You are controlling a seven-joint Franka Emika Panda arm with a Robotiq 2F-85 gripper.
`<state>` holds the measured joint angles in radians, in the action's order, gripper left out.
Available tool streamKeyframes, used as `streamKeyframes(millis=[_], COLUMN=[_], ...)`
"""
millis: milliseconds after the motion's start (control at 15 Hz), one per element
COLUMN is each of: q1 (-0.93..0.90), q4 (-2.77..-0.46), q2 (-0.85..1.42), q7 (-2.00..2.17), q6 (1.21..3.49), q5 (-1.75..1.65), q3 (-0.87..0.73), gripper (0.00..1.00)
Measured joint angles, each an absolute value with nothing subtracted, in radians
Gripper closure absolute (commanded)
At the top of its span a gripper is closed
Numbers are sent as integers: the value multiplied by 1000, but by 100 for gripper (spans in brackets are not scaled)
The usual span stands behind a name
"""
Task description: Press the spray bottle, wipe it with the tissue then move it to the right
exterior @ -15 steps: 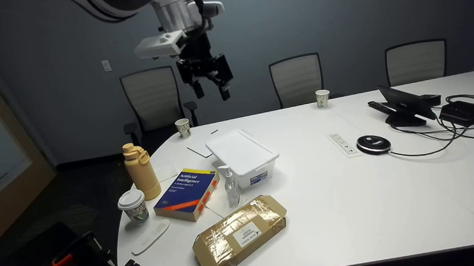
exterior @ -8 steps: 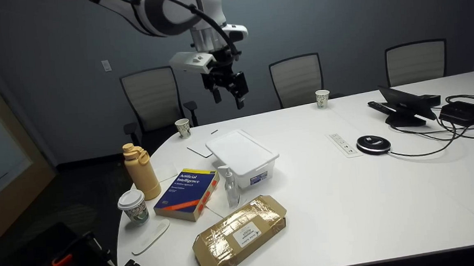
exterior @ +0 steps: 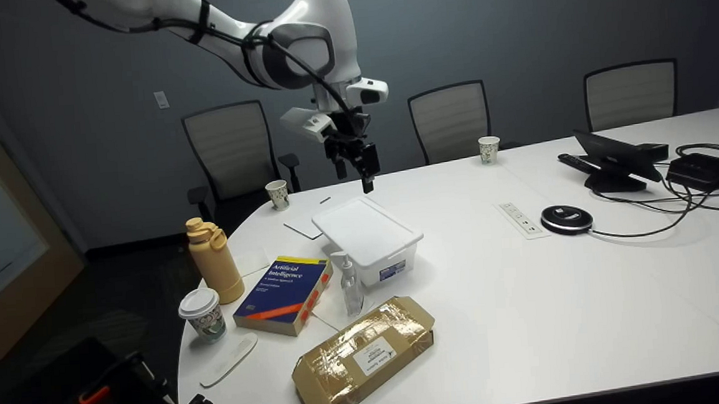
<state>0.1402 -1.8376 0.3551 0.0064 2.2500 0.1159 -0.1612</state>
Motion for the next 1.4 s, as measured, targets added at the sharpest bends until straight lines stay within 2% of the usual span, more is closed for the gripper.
streamKeyframes(millis=[133,200,267,867,1000,1400], q1=[140,140,140,155,160,193], q4=[-1838,-1838,-1839,-1842,-1844,-1845], q2=[381,392,402,471,482,538], q7=[33,47,55,67,65,49], q6=[2250,2250,2250,2250,2250,2253], q5=[125,130,138,212,229,295], q3=[-148,-142,-137,-115,-110,-86], gripper=[0,10,28,97,100,100])
